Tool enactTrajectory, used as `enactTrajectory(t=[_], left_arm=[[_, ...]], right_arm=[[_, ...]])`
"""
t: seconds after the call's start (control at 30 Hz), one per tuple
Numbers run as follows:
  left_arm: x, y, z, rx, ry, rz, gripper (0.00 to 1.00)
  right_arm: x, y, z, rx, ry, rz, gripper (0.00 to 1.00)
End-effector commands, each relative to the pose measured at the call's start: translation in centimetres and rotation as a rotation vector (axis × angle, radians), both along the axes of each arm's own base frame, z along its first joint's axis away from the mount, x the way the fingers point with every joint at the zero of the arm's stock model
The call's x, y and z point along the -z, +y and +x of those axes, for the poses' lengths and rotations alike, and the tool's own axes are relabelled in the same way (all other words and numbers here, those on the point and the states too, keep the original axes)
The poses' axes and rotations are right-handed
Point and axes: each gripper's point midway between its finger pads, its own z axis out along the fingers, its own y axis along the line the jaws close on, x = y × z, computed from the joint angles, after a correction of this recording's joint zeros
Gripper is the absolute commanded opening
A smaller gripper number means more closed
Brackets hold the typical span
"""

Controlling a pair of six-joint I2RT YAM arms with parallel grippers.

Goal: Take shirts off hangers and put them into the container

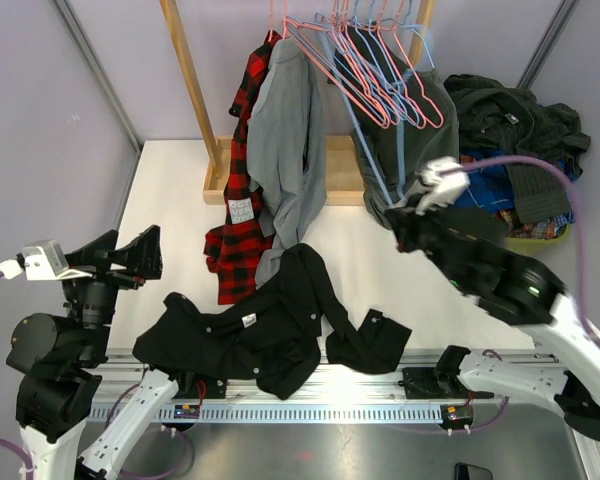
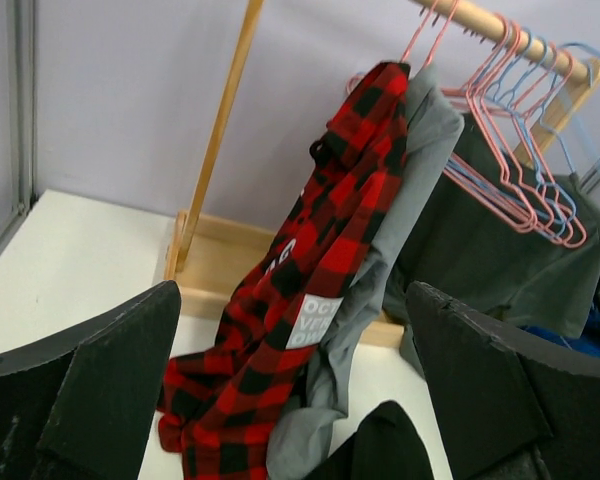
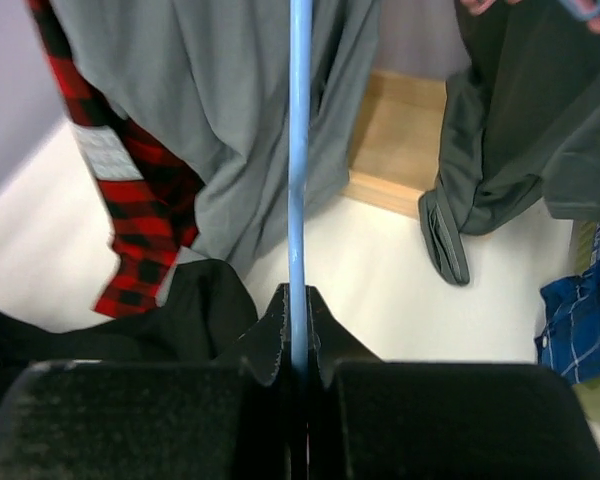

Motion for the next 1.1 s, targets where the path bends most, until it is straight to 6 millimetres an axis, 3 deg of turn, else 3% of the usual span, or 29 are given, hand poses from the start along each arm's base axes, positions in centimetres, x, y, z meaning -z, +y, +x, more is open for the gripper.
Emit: enactTrajectory(t=[0.0,0.07,0.1,0.13,0.2,0.23,0.33,0.37,0.4,0.47,0.53,0.57,0.6,0.67,0.7,0.77,0.83,0.87,0.9,0.97,1.07], left_arm=[[0.1,-0.7,-0.3,0.041,-0.006,-0.028,0.99],[0.2,-0.9,-0.3,0.055,-0.004,-0.024,0.99],[0.3,-0.9,-0.4,0.058,-0.001,-0.022,0.99],[0.4,-0.9,-0.4,0.057,0.0,-0.02,0.99],[0.5,-0.9,-0.5,0.059,-0.001,-0.016,0.99],[0.5,-0.9,-0.6,0.061,-0.002,-0.015,0.99],[0.5,-0.7,-0.9,0.057,-0.012,-0.011,0.99],[0.5,-0.7,-1.0,0.058,-0.015,-0.011,0.99],[0.6,-0.7,-1.0,0.059,-0.013,-0.01,0.99],[0.7,-0.7,-1.1,0.06,-0.015,-0.009,0.99],[0.8,-0.6,-1.1,0.056,-0.015,-0.007,0.99],[0.8,-0.5,-1.2,0.054,-0.015,-0.005,0.99],[0.7,-0.5,-1.3,0.054,-0.019,-0.006,0.99],[0.7,-0.3,-1.4,0.05,-0.022,-0.006,0.99],[0.6,-0.3,-1.6,0.049,-0.026,-0.007,0.99],[0.6,-0.1,-1.7,0.044,-0.028,-0.007,0.99],[0.6,0.0,-1.9,0.043,-0.029,-0.006,0.99],[0.6,0.0,-1.9,0.042,-0.03,-0.007,0.99],[0.6,0.1,-2.0,0.043,-0.031,-0.005,0.99],[0.5,0.2,-2.3,0.04,-0.036,-0.008,0.99],[0.3,0.3,-2.6,0.04,-0.042,-0.011,0.99]], right_arm=[[0.3,2.6,3.6,0.09,0.008,-0.014,0.0],[1.1,4.1,5.4,0.114,0.02,-0.053,0.0],[0.2,4.5,6.0,0.128,0.011,-0.043,0.0],[1.0,5.3,7.2,0.144,0.027,-0.071,0.0],[0.0,5.3,9.1,0.18,0.024,-0.053,0.0],[1.1,6.2,10.3,0.178,0.05,-0.075,0.0],[1.0,7.0,13.1,0.191,0.062,-0.07,0.0],[0.1,7.2,13.7,0.191,0.046,-0.055,0.0],[1.1,7.6,15.1,0.192,0.066,-0.074,0.0],[-0.4,8.0,16.2,0.187,0.051,-0.053,0.0],[0.5,8.8,18.0,0.171,0.082,-0.068,0.0],[-0.9,8.9,18.5,0.168,0.066,-0.053,0.0],[0.2,9.9,19.5,0.143,0.094,-0.067,0.0],[0.5,9.8,20.8,0.147,0.116,-0.077,0.0],[0.2,10.6,21.7,0.128,0.116,-0.068,0.0],[-0.7,10.7,22.5,0.121,0.121,-0.062,0.0],[1.4,11.6,23.6,0.101,0.173,-0.095,0.0],[0.5,11.8,23.8,0.095,0.161,-0.081,0.0],[1.9,12.5,24.5,0.089,0.19,-0.098,0.0],[1.9,12.4,24.8,0.084,0.2,-0.104,0.0],[3.7,12.9,24.8,0.058,0.257,-0.126,0.0]])
